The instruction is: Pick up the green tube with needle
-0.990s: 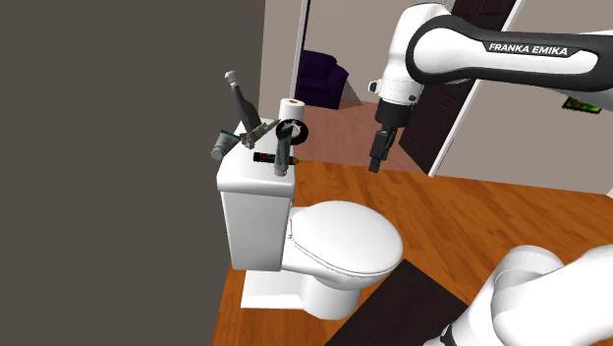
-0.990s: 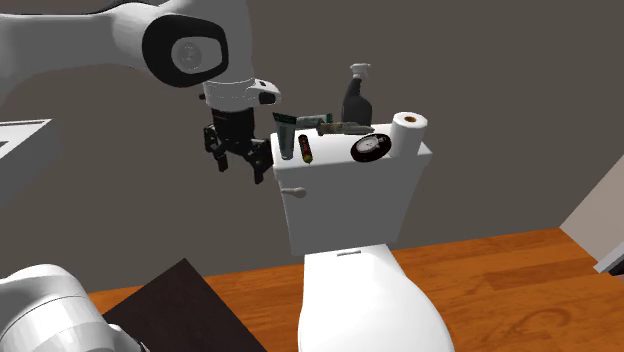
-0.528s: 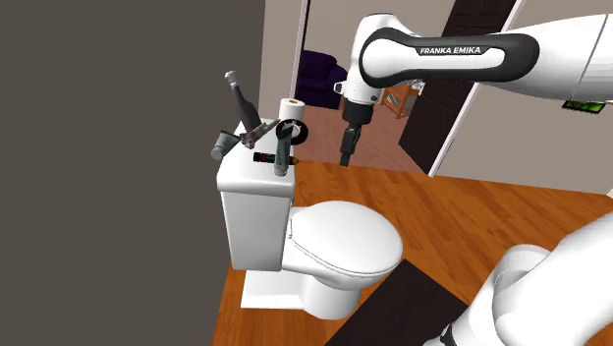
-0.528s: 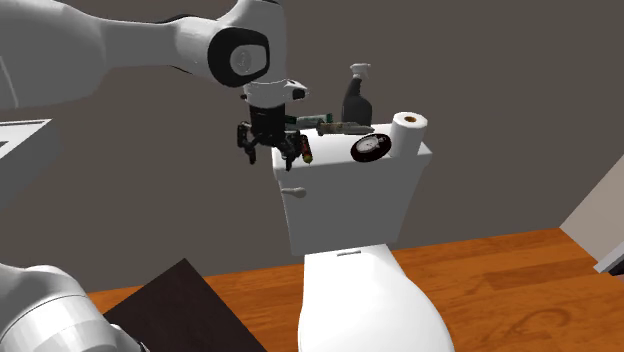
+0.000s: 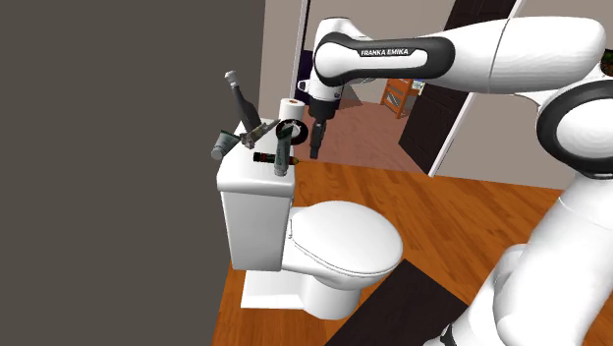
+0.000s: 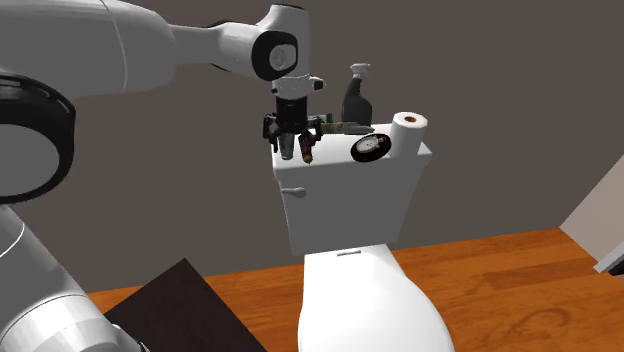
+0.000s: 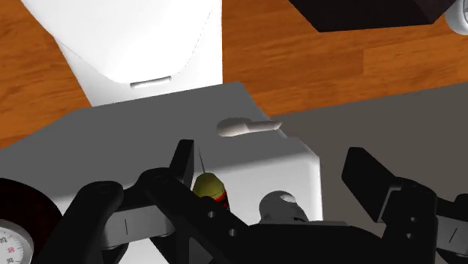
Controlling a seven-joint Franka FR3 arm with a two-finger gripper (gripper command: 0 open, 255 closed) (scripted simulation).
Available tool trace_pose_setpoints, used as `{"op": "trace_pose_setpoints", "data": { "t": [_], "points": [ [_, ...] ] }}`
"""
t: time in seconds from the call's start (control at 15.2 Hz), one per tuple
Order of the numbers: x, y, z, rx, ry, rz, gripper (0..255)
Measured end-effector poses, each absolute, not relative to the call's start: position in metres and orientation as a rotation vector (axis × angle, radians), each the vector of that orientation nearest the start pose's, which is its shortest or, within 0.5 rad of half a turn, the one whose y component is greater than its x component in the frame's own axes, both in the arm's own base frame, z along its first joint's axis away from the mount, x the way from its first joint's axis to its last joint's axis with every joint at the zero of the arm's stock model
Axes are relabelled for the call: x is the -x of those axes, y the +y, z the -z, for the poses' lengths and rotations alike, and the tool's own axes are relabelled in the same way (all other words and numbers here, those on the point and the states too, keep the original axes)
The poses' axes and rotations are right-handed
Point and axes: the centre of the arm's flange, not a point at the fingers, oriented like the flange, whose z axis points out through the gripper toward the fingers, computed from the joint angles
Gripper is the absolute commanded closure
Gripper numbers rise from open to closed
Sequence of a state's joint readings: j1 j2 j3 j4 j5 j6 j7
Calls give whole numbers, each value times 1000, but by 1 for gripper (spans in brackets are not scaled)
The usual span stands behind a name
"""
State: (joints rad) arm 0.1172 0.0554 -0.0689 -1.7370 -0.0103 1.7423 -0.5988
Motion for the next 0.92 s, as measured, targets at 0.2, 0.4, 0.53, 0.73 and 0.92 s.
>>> {"op": "trace_pose_setpoints", "data": {
  "t": [0.2, 0.4, 0.53, 0.73, 0.92],
  "points": [
    [-606, 46, -520, 2943, -1108, -76, 0],
    [-641, 63, -506, 2906, -1213, -71, 0],
    [-667, 74, -503, 2879, -1283, -68, 0],
    [-682, 84, -492, 2857, -1337, -66, 0],
    [-683, 85, -477, 2854, -1343, -65, 0]
  ]
}}
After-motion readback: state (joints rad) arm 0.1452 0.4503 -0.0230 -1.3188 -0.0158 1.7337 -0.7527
